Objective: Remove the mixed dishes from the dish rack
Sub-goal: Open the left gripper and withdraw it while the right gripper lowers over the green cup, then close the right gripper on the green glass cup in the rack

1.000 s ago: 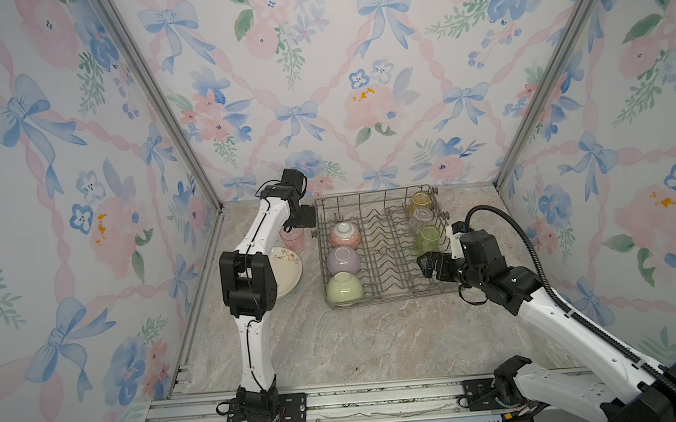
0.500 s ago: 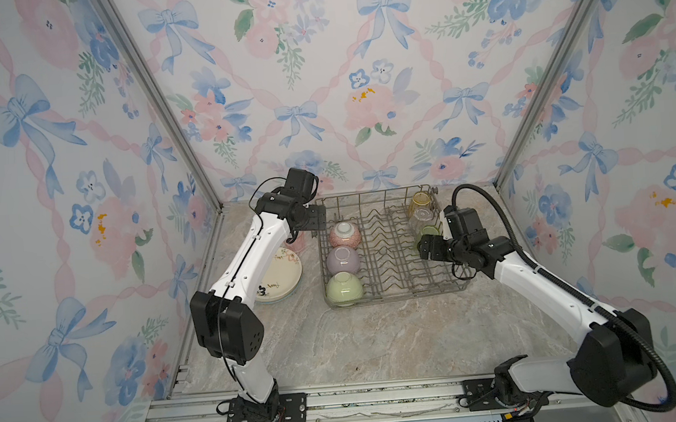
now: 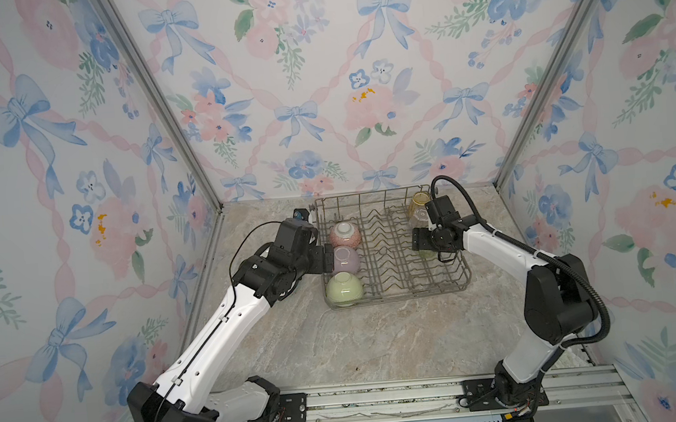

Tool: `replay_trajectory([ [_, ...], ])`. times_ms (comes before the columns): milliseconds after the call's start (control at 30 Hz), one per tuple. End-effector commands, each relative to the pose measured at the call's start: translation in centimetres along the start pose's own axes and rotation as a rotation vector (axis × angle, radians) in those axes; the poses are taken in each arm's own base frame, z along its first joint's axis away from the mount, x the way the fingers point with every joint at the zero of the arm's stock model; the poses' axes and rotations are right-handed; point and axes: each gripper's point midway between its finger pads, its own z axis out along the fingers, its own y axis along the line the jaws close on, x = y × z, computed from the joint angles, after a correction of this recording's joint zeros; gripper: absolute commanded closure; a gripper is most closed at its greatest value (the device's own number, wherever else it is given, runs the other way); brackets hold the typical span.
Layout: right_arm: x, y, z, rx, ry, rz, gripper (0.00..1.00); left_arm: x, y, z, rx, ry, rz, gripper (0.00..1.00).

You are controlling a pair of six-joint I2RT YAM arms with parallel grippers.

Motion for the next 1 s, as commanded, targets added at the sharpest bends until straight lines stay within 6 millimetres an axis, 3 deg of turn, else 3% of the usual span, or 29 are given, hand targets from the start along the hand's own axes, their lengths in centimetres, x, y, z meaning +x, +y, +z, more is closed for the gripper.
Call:
replay_trajectory([
  [0,0.2,-1.1,0.7,0.061,0.028,-0.018,0.13,0.6,-2.0,-0.4,0.072,-0.028,0.002,0.02],
  [233,-0.6,-1.6,2.2,0.103,-0.004,-0.026,0.09,2.5,-3.1,-0.6,0.100,-0.021,0.008,0.02],
  [467,-1.7,-1.3,3.0,0.097,-0.081,-0.025,0.07,3.2,-2.4,-0.8,0.100,-0.068,-0.016,0.02],
  [633,-2.5,-1.1,3.6,0.097,-0.107,-0.016,0.08,4.4,-2.5,0.0,0.120,-0.065,-0.028,0.02],
  [967,-1.3,-1.7,5.4,0.148,-0.055,0.009,0.21,5.8,-3.6,2.3,0.147,-0.011,-0.031,0.02],
])
